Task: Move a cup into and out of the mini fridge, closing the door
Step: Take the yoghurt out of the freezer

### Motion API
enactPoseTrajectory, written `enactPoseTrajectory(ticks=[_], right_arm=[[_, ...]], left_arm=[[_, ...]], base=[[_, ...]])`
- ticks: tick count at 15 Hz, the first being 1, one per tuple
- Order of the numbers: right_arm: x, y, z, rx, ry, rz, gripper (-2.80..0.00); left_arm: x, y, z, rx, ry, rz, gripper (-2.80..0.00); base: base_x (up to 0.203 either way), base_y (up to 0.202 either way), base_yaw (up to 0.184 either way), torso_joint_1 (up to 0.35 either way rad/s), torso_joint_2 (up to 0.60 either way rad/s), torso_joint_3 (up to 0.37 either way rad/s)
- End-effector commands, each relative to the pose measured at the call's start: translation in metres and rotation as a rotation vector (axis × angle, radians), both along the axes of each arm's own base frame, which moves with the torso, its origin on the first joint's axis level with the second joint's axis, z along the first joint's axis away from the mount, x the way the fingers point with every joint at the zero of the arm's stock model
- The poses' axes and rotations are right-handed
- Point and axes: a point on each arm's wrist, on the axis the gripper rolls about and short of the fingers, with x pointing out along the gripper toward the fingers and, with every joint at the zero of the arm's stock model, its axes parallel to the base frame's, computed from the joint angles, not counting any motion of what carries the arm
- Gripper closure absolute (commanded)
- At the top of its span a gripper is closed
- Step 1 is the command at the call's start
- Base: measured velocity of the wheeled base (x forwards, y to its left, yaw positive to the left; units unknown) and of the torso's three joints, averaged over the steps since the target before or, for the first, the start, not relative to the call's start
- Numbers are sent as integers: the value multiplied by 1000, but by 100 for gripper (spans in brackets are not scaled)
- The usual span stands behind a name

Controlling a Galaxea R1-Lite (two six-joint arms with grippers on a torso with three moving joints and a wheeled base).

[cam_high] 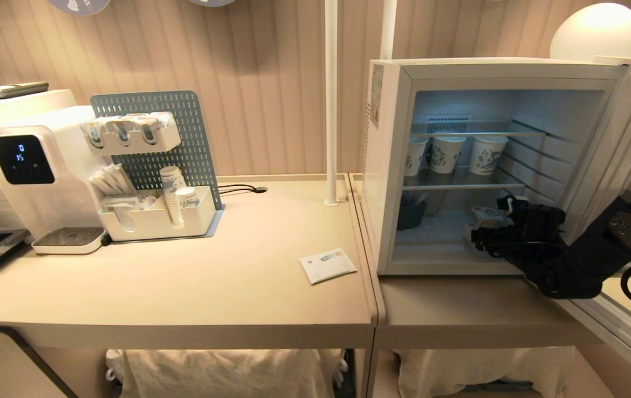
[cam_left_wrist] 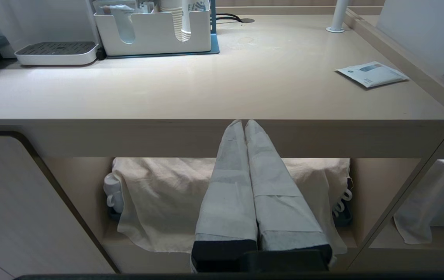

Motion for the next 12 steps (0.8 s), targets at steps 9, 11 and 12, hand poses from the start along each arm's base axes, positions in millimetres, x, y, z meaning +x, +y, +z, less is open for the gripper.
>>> enactPoseTrajectory(ticks=[9,11,12], right_arm=[[34,-7,-2,4,-8,-2,-280],[35,-7,-1,5,5,-2,0],[36,-9,0,6,7,-3,0]], left_arm=[[0,0,0,-2,1,0,0],[0,0,0,-1,0,1,0],[0,0,0,-2,1,0,0]], base=[[0,0,0,0,0,0],[0,0,0,0,0,0],[0,0,0,0,0,0]])
